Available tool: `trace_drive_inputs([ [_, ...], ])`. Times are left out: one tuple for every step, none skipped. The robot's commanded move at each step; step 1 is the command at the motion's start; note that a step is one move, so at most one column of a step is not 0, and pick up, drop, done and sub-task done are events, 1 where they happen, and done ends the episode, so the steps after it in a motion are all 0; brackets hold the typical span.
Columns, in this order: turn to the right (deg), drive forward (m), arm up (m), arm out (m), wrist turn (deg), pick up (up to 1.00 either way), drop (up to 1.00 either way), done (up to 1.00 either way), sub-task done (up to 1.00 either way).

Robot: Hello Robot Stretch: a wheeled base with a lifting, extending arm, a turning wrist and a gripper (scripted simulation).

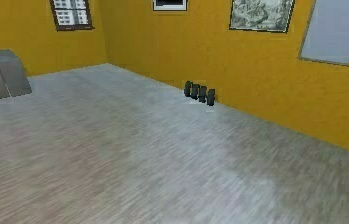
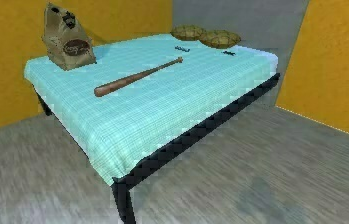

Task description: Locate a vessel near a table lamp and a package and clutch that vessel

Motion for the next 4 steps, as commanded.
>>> trace_drive_inputs([
  [9.0, 0.0, 0.0, 0.0, 0.0, 0.0, 0.0, 0.0, 0.0],
  [0.0, 0.25, 0.0, 0.0, 0.0, 0.0, 0.0, 0.0, 0.0],
  [-45.0, 0.0, 0.0, 0.0, 0.0, 0.0, 0.0, 0.0, 0.0],
  [-42.0, 0.0, 0.0, 0.0, 0.0, 0.0, 0.0, 0.0, 0.0],
])
